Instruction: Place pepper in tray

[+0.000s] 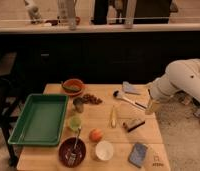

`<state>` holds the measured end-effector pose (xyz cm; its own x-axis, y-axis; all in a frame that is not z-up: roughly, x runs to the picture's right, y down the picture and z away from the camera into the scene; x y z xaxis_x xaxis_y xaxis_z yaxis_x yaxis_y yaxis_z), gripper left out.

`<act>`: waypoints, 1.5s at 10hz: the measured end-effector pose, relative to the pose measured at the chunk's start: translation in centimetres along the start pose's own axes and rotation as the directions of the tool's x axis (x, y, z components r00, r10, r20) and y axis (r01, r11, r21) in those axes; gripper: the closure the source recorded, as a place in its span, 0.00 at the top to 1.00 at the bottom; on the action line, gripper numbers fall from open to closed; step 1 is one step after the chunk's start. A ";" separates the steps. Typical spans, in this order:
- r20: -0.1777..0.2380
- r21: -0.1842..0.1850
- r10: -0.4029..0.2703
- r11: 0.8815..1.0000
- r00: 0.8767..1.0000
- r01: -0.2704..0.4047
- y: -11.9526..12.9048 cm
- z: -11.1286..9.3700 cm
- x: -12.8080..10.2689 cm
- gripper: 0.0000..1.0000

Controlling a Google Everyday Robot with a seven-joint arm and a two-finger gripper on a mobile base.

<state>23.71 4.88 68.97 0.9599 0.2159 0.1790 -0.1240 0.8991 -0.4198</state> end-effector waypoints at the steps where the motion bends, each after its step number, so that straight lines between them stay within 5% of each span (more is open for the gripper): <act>1: 0.024 0.017 0.001 1.000 1.000 -0.002 -0.5 0.2 -0.7 0.80; 6: 0.117 0.072 -0.013 0.997 0.993 0.004 -4.2 1.6 -5.5 0.80; 9: 0.141 0.069 -0.081 0.995 0.987 0.072 -5.2 2.2 -8.3 0.80; 15: 0.146 0.080 -0.074 0.995 0.986 0.063 -5.4 2.6 -8.2 0.80</act>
<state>15.88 -0.75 72.04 0.9193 0.2022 0.3377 -0.0831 0.9384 -0.3355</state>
